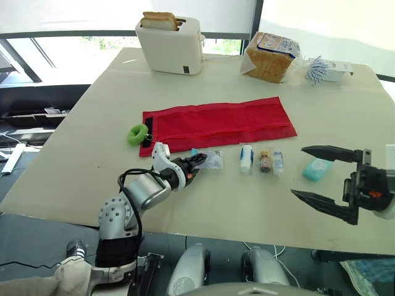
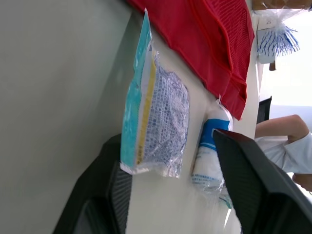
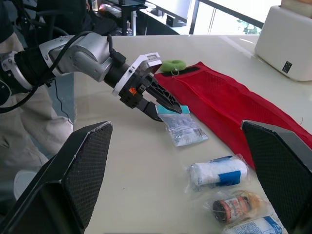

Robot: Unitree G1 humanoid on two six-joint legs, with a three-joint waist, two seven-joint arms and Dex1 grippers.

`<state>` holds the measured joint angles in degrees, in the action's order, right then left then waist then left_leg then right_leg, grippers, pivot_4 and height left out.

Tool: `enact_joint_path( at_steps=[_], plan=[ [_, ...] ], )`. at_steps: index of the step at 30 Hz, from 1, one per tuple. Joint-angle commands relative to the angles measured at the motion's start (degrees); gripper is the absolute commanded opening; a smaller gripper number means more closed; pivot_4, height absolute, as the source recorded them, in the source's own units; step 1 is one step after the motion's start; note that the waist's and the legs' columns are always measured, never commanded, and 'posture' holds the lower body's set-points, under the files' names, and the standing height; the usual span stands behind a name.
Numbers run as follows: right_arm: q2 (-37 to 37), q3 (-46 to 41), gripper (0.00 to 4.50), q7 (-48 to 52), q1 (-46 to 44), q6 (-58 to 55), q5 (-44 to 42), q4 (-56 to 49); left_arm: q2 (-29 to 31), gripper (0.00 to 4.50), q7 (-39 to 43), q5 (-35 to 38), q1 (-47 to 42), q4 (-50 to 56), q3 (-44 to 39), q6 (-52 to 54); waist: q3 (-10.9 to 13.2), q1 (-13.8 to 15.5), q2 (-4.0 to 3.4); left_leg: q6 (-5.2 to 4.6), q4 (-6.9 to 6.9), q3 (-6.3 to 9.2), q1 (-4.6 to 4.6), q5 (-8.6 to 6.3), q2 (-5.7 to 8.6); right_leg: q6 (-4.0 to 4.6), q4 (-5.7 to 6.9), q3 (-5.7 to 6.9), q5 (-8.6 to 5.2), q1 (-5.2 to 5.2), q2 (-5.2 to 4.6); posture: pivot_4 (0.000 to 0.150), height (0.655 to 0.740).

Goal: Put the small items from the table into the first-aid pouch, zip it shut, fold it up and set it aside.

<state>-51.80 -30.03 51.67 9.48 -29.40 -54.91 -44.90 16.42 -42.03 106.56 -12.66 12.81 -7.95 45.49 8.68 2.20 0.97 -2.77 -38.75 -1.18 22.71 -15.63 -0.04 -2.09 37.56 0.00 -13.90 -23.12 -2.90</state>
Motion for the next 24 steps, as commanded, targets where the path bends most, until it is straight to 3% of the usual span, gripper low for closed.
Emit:
enact_joint_path(
  at_steps=[1, 3, 4, 14, 19, 24],
  plan=[
    [1.2, 0.6, 4.50, -1.2, -0.5, 1.5, 0.7, -1.3, 1.8, 0.85, 5.0, -0.9, -2.8, -0.2, 1.0, 1.4, 0.0, 0.0, 0.01, 0.00, 0.00, 0.00, 0.00, 0.00, 0.00, 0.00, 0.00, 0.00, 0.00, 0.00, 0.00, 0.150, 0.7400],
    [1.6, 1.2, 4.50, -1.7, -0.4, 1.7, 1.2, -1.7, 3.5, 0.18, 7.9, -1.6, -3.8, -1.2, 1.4, 3.4, 0.0, -0.1, 0.00, 0.00, 0.00, 0.02, 0.00, 0.00, 0.00, -0.04, 0.01, 0.02, 0.02, 0.00, 0.05, 0.150, 0.7400],
    [1.8, 1.4, 4.50, -1.8, -0.3, 1.8, 1.4, -1.8, 4.7, 0.05, 9.6, -2.0, -4.4, -2.1, 1.4, 4.3, 0.0, 0.0, 0.01, 0.00, 0.00, 0.01, 0.00, 0.00, 0.00, -0.05, 0.01, 0.00, 0.03, 0.00, 0.11, 0.150, 0.7400],
    [3.2, 2.8, 4.50, -2.2, 0.6, 2.5, 2.9, -2.2, 11.6, 0.05, 22.5, -2.2, -6.4, -3.9, 1.6, 11.4, 0.0, -0.2, 0.01, 0.00, 0.00, 0.03, 0.02, 0.00, -0.03, -0.06, 0.01, 0.04, 0.02, -0.02, 0.11, 0.150, 0.7400],
    [3.6, 2.5, 4.50, -2.1, 1.6, 2.8, 3.1, -2.5, 11.6, 0.05, 22.3, -3.0, -1.1, 2.1, -1.1, 8.0, 0.0, -0.3, 0.01, 0.01, 0.01, 0.04, 0.02, 0.00, -0.05, -0.04, 0.00, 0.03, 0.01, -0.02, -0.13, 0.150, 0.7400],
    [3.6, 2.8, 4.50, -2.1, 1.5, 2.8, 3.1, -2.4, 9.0, 0.05, 13.8, -2.7, 4.6, 8.4, -3.8, 0.0, 0.0, -0.2, 0.01, 0.01, 0.01, 0.06, 0.02, 0.00, -0.06, 0.04, 0.00, 0.03, -0.03, -0.02, -0.21, 0.150, 0.7400]
  ],
)
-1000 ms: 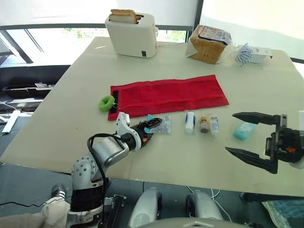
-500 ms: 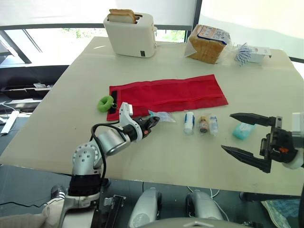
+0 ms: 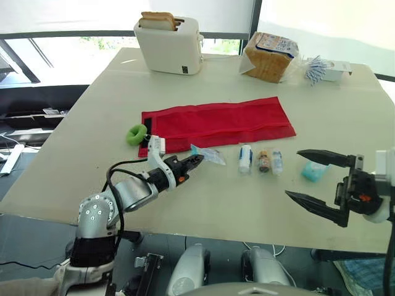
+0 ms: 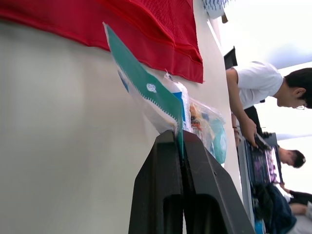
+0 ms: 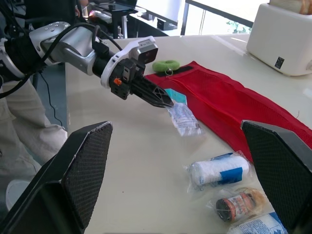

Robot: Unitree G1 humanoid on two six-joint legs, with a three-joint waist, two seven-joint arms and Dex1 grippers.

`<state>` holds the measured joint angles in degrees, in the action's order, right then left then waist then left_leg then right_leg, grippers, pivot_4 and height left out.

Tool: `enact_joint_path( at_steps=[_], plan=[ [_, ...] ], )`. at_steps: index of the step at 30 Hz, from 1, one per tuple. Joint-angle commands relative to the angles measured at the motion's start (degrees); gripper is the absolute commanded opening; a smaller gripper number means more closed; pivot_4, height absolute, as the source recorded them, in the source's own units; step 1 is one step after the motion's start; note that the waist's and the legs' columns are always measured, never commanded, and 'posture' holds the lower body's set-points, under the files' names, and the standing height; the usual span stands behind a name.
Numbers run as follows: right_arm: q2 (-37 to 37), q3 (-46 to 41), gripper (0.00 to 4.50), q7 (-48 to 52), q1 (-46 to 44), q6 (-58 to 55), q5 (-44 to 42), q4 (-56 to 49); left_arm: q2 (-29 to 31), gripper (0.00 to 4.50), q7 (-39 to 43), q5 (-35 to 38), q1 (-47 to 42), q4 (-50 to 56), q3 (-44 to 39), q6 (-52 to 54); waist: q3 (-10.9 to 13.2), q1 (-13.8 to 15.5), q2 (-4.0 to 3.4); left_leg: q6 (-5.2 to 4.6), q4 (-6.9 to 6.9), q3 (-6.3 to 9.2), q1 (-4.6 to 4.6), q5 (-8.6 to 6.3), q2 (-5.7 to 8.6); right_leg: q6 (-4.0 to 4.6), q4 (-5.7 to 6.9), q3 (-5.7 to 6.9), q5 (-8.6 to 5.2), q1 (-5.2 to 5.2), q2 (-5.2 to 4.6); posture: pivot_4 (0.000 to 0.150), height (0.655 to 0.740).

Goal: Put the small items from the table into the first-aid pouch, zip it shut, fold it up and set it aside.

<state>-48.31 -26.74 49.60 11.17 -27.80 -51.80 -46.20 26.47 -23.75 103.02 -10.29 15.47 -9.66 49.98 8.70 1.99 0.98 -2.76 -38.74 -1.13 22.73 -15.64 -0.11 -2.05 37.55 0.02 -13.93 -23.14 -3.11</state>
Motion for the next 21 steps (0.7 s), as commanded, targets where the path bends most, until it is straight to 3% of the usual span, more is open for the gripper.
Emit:
enact_joint_path(
  at_steps=[1, 7, 12, 17, 19, 21],
  plan=[
    [0.0, -0.3, 4.50, 0.0, -0.4, 1.1, -0.1, -1.0, -1.5, 0.05, -6.7, 2.0, 3.8, 7.5, -2.4, -5.9, 0.0, 0.0, 0.00, 0.00, 0.00, 0.00, 0.00, 0.00, 0.00, 0.00, -0.02, 0.00, 0.00, 0.00, -0.01, 0.150, 0.7400],
    [-0.9, 1.2, 4.50, 1.1, -2.5, 0.8, -0.6, 0.7, -1.8, 0.05, -13.3, 5.9, 14.9, 14.0, -2.9, -11.2, 0.0, 0.1, -0.01, -0.01, 0.02, -0.01, 0.04, -0.01, -0.02, 0.01, -0.13, -0.01, 0.01, 0.00, -0.04, 0.150, 0.7400],
    [-1.0, 2.5, 4.50, 1.5, -4.0, 0.7, -0.4, 1.9, 3.2, 0.05, -10.0, 9.1, 18.5, 15.0, -2.4, -8.6, 0.0, 0.2, 0.01, -0.03, 0.02, -0.01, 0.04, -0.02, -0.02, 0.03, -0.16, 0.05, -0.01, 0.01, -0.03, 0.150, 0.7400],
    [-0.3, 3.8, 4.50, 1.7, -4.2, 1.5, 0.6, 2.3, 11.3, 2.24, 2.7, 10.0, 23.3, 16.6, -4.9, -2.0, 0.0, 0.2, 0.01, -0.02, 0.08, -0.04, 0.04, -0.02, -0.02, 0.03, -0.27, 0.05, -0.01, 0.01, 0.01, 0.150, 0.7400],
    [0.2, 4.1, 4.50, 1.6, -3.9, 1.9, 0.9, 2.2, 16.8, 2.51, 9.2, 10.0, 24.7, 15.7, -7.6, 2.5, 0.0, 0.1, -0.01, -0.02, 0.08, -0.03, 0.04, -0.02, -0.02, 0.03, -0.27, 0.07, -0.01, 0.01, 0.04, 0.150, 0.7400],
    [0.7, 4.4, 4.50, 1.6, -3.7, 2.1, 1.3, 2.1, 22.7, 3.46, 16.6, 9.7, 25.6, 14.5, -10.4, 6.7, 0.0, 0.1, -0.03, -0.03, 0.12, -0.03, 0.01, -0.02, -0.04, 0.04, -0.25, 0.09, -0.02, 0.01, 0.10, 0.150, 0.7400]
  ],
)
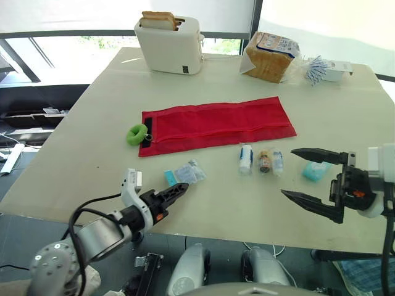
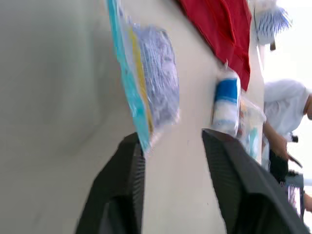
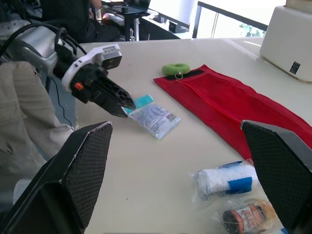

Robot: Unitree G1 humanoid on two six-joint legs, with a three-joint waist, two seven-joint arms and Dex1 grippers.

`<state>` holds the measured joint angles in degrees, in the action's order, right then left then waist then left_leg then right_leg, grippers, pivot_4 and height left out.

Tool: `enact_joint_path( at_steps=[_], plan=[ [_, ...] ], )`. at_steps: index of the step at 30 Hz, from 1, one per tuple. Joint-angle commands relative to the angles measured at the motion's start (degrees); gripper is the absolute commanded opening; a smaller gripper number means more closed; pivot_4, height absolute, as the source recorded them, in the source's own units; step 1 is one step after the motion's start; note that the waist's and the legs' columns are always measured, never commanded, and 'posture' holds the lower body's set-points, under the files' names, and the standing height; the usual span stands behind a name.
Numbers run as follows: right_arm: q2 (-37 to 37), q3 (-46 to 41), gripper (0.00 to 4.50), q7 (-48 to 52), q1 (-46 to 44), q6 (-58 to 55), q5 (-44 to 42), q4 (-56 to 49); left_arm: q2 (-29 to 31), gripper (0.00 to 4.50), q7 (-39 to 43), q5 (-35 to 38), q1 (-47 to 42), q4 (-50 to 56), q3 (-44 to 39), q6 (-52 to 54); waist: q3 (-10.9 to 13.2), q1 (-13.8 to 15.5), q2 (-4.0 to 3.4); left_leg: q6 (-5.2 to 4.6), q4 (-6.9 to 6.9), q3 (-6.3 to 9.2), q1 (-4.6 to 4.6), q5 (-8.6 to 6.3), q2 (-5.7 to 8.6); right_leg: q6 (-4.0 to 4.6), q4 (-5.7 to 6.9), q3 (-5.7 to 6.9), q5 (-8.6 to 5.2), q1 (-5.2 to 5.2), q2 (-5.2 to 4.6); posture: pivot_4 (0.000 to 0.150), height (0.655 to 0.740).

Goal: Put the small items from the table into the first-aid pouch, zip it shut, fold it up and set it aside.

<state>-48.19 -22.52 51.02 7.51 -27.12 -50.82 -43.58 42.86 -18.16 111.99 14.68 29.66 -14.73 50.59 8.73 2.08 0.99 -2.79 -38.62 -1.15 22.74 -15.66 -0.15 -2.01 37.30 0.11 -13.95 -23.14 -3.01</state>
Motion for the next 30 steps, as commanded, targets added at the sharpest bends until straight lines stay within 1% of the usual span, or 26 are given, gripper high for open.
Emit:
enact_joint_path(
  at_steps=[1, 2, 3, 5, 6, 7, 9, 11, 13, 16, 18, 19, 21, 23, 27, 30],
  plan=[
    [0.8, 0.4, 4.50, 0.0, -0.1, 1.5, 0.6, -0.5, 9.1, 3.87, 15.6, -1.2, 0.7, -0.4, -6.7, 8.0, 0.0, 0.0, -0.10, -0.02, 0.00, -0.01, 0.00, -0.01, 0.00, 0.00, 0.00, 0.02, 0.00, -0.01, 0.01, 0.150, 0.7400],
    [1.1, 0.5, 4.50, -0.1, -0.1, 1.6, 0.7, -0.6, 12.4, 4.41, 22.7, -4.7, 0.5, -1.5, -8.6, 10.5, 0.0, 0.0, -0.12, -0.18, 0.02, -0.05, -0.02, -0.11, 0.00, -0.01, -0.01, 0.07, -0.01, -0.01, 0.01, 0.150, 0.7400],
    [1.4, 0.4, 4.50, -0.3, 0.1, 1.8, 0.8, -0.8, 17.0, 4.47, 33.8, -12.1, 0.2, -1.9, -10.2, 11.4, 0.0, 0.0, -0.10, -0.20, 0.03, -0.07, -0.02, -0.12, 0.00, -0.01, -0.02, 0.11, -0.01, -0.01, 0.01, 0.150, 0.7400],
    [1.9, 0.3, 4.50, -0.6, 0.3, 1.9, 0.8, -1.1, 23.5, 4.47, 49.7, -23.2, -0.9, -4.0, -10.9, 10.6, 0.1, 0.1, -0.04, -0.19, 0.04, -0.06, 0.00, -0.11, 0.02, -0.01, -0.05, 0.22, -0.01, -0.03, 0.17, 0.150, 0.7400],
    [2.0, -0.1, 4.50, -0.7, 0.5, 1.8, 0.5, -1.3, 26.7, 4.47, 57.3, -29.5, -2.9, -7.1, -8.7, 7.5, 0.2, 0.1, -0.13, -0.19, 0.11, -0.10, -0.01, -0.11, 0.02, 0.00, -0.14, 0.20, -0.01, -0.04, 0.35, 0.150, 0.7400],
    [2.0, -0.4, 4.50, -0.8, 0.7, 1.8, 0.3, -1.5, 28.9, 4.47, 62.8, -34.2, -6.0, -10.8, -6.0, 5.0, 0.2, 0.1, -0.19, -0.19, 0.11, -0.13, -0.01, -0.11, 0.04, 0.00, -0.16, 0.18, -0.01, -0.04, 0.35, 0.150, 0.7400],
    [1.8, -1.0, 4.50, -0.7, 1.2, 1.7, -0.2, -1.8, 32.3, 4.47, 75.3, -46.1, -15.6, -18.2, 3.1, -1.4, 0.3, 0.2, -0.33, -0.20, 0.13, -0.12, 0.00, -0.11, 0.06, 0.00, -0.20, 0.20, -0.02, -0.04, 0.35, 0.150, 0.7400],
    [1.4, -1.6, 4.50, -0.6, 1.5, 1.5, -0.7, -2.0, 31.9, 4.47, 84.8, -55.9, -26.8, -25.1, 12.3, -5.1, 0.3, 0.1, -0.41, -0.22, 0.20, -0.16, 0.03, -0.12, 0.07, 0.00, -0.30, 0.17, -0.01, -0.07, 0.35, 0.150, 0.7400],
    [0.9, -2.2, 4.50, -0.4, 1.9, 1.1, -1.3, -2.5, 28.9, 4.47, 92.6, -64.6, -38.2, -32.5, 20.7, -6.9, 0.4, 0.1, -0.40, -0.23, 0.23, -0.18, 0.10, -0.13, 0.07, -0.01, -0.37, 0.14, 0.00, -0.10, 0.39, 0.150, 0.7400],
    [-0.1, -3.5, 4.50, -1.0, 2.6, 0.4, -3.0, -4.2, 24.6, 4.47, 104.0, -76.2, -50.3, -41.9, 31.1, -10.5, 0.4, -0.1, -0.30, -0.23, 0.21, -0.17, 0.20, -0.13, 0.06, -0.15, -0.39, 0.13, 0.08, -0.14, 0.43, 0.150, 0.7400],
    [-0.4, -4.1, 4.50, -1.7, 2.9, 0.1, -3.6, -5.1, 22.3, 4.47, 109.1, -81.1, -55.1, -46.6, 35.1, -12.1, 0.4, -0.4, -0.28, -0.25, 0.20, -0.21, 0.28, -0.13, 0.05, -0.25, -0.39, 0.08, 0.13, -0.22, 0.44, 0.150, 0.7400],
    [-0.5, -4.3, 4.50, -2.2, 3.3, -0.1, -3.9, -5.7, 21.1, 4.47, 110.1, -82.7, -57.3, -48.7, 37.6, -13.1, 0.5, -0.6, -0.23, -0.26, 0.20, -0.18, 0.33, -0.14, 0.04, -0.26, -0.38, 0.08, 0.13, -0.26, 0.46, 0.150, 0.7400],
    [-0.4, -4.9, 4.50, -3.3, 4.3, -0.3, -4.2, -7.0, 18.8, 4.47, 110.7, -84.8, -61.4, -52.7, 42.5, -14.6, 0.5, -1.1, -0.14, -0.27, 0.17, -0.12, 0.45, -0.14, 0.01, -0.27, -0.36, 0.11, 0.14, -0.34, 0.46, 0.150, 0.7400],
    [-0.2, -5.5, 4.50, -4.4, 5.9, -0.4, -4.4, -8.6, 15.1, 4.47, 110.7, -87.0, -65.3, -58.0, 46.3, -15.9, 0.5, -1.2, -0.13, -0.28, 0.07, -0.03, 0.61, -0.14, 0.01, -0.28, -0.30, 0.17, 0.15, -0.44, 0.45, 0.150, 0.7400],
    [0.0, -6.5, 4.50, -6.2, 8.0, -0.2, -5.0, -10.4, 10.3, 4.47, 110.7, -88.5, -70.2, -66.0, 50.7, -17.6, 0.6, -1.4, -0.02, -0.37, -0.43, 0.19, 1.01, -0.20, 0.00, -0.31, -0.15, 0.33, 0.16, -0.62, 0.46, 0.150, 0.7400],
    [0.2, -6.7, 4.50, -7.2, 9.1, 0.0, -5.0, -11.3, 8.1, 4.47, 110.7, -86.9, -72.0, -68.5, 54.1, -18.1, 0.6, -1.3, 0.04, -0.47, -0.75, 0.13, 1.01, -0.25, 0.00, -0.32, 0.14, 0.29, 0.16, -0.62, 0.42, 0.150, 0.7400]
  ],
)
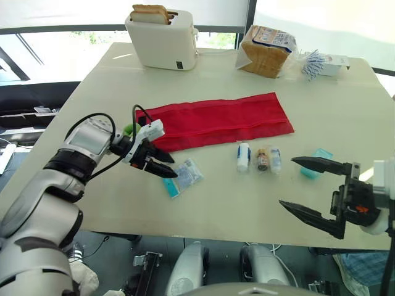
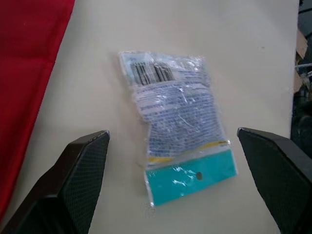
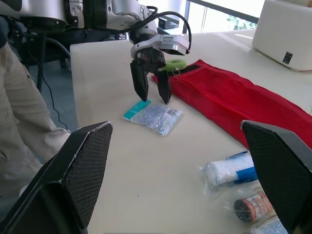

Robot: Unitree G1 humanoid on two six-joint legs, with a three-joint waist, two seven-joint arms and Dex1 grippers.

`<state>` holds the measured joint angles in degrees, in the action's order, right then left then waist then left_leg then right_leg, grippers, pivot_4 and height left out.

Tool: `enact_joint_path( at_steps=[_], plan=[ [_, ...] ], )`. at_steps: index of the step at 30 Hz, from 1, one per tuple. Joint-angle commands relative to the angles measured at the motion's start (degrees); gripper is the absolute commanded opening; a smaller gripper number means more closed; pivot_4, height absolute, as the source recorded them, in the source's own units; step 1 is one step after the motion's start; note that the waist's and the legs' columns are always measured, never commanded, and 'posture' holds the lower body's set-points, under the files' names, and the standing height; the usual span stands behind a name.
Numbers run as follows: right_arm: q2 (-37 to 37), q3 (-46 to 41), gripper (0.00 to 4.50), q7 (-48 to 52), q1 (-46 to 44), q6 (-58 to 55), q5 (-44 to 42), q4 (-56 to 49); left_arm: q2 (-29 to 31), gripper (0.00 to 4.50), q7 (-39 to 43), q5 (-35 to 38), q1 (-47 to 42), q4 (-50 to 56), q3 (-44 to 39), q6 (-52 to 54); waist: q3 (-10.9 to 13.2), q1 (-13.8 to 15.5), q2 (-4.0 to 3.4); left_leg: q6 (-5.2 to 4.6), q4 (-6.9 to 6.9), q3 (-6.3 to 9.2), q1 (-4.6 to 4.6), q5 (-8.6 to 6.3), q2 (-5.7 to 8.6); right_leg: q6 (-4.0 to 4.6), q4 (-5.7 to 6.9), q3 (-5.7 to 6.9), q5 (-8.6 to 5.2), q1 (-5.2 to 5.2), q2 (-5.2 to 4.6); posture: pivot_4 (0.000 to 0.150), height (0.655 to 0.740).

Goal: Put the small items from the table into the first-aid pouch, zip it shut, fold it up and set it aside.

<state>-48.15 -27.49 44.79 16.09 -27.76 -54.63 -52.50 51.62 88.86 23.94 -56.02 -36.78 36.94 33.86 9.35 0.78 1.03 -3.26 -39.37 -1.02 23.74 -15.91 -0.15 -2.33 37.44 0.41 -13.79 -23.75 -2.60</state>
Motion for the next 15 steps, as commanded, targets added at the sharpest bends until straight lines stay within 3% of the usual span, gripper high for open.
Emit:
enact_joint_path(
  at_steps=[1, 2, 5, 6, 7, 8, 9, 13, 14, 15],
  plan=[
    [0.1, -1.8, 4.50, -1.1, 0.8, 0.8, -1.1, -2.5, -1.0, 4.47, 3.6, 2.2, -1.6, -2.1, 3.2, -0.6, 0.0, 0.0, 0.01, -0.01, -0.02, -0.04, -0.03, 0.00, 0.00, 0.00, 0.06, -0.05, 0.00, 0.00, -0.02, 0.150, 0.7400],
    [0.1, -1.8, 4.50, -1.3, 1.0, 0.9, -1.1, -2.7, -1.4, 4.47, 3.6, 3.3, -1.8, -2.1, 3.7, 0.4, 0.0, 0.0, 0.01, -0.02, -0.06, -0.04, -0.06, -0.01, 0.00, -0.01, 0.14, -0.05, 0.00, 0.01, -0.03, 0.150, 0.7400],
    [0.1, -1.9, 4.50, -1.9, 1.4, 1.0, -1.2, -3.0, -2.3, 3.71, 3.6, 5.7, -1.8, -2.2, 4.5, 3.1, 0.0, 0.1, 0.01, -0.02, -0.06, -0.02, -0.06, -0.01, 0.01, -0.01, 0.20, -0.03, -0.01, 0.00, -0.04, 0.150, 0.7400],
    [0.1, -2.0, 4.50, -2.0, 1.6, 1.1, -1.2, -3.2, -2.3, 3.20, 3.6, 6.0, -1.3, -1.7, 4.7, 3.5, 0.0, 0.1, 0.03, -0.03, -0.07, 0.01, -0.04, -0.02, 0.01, -0.01, 0.21, -0.01, -0.01, 0.00, -0.05, 0.150, 0.7400],
    [0.1, -2.1, 4.50, -2.1, 1.8, 1.1, -1.3, -3.3, -2.2, 2.99, 3.6, 6.1, -0.5, -1.1, 4.8, 3.4, 0.0, 0.0, 0.03, -0.03, -0.07, 0.03, -0.02, -0.02, 0.02, -0.01, 0.20, 0.01, -0.01, 0.00, -0.04, 0.150, 0.7400],
    [0.1, -2.1, 4.50, -2.2, 1.9, 1.1, -1.4, -3.4, -2.1, 2.42, 3.6, 6.0, 0.3, -0.4, 4.8, 3.4, 0.0, 0.0, 0.03, -0.03, -0.06, 0.04, -0.02, -0.02, 0.02, -0.01, 0.20, 0.01, -0.01, -0.01, -0.05, 0.150, 0.7400],
    [0.0, -2.2, 4.50, -2.3, 2.0, 1.1, -1.5, -3.5, -2.1, 2.19, 3.6, 6.1, 1.1, 0.3, 4.4, 3.6, 0.0, -0.1, 0.03, -0.03, -0.06, 0.05, -0.03, -0.02, 0.01, -0.01, 0.23, 0.01, -0.01, -0.01, -0.05, 0.150, 0.7400],
    [-0.2, -1.9, 4.50, -2.5, 2.0, 1.2, -1.6, -3.4, -2.3, 0.38, 3.6, 6.2, 3.6, 2.6, 0.8, 7.3, 0.0, -0.1, 0.03, -0.03, -0.06, 0.06, -0.06, -0.02, 0.01, -0.01, 0.33, 0.00, -0.01, -0.02, -0.05, 0.150, 0.7400],
    [-0.2, -1.8, 4.50, -2.6, 2.0, 1.2, -1.6, -3.4, -2.2, 0.06, 3.6, 6.4, 4.1, 3.2, -0.1, 8.4, 0.0, -0.1, 0.03, -0.03, -0.07, 0.06, -0.08, -0.02, 0.00, -0.01, 0.35, 0.01, -0.01, -0.02, -0.05, 0.150, 0.7400],
    [0.0, -0.9, 4.50, -3.2, 1.5, 1.0, -1.5, -3.4, -1.7, 0.06, 3.6, 7.2, 5.2, 4.8, -2.0, 10.7, 0.0, 0.0, 0.03, -0.03, -0.08, 0.06, -0.08, -0.02, 0.01, -0.01, 0.35, 0.01, -0.01, -0.02, -0.05, 0.150, 0.7400]
  ],
)
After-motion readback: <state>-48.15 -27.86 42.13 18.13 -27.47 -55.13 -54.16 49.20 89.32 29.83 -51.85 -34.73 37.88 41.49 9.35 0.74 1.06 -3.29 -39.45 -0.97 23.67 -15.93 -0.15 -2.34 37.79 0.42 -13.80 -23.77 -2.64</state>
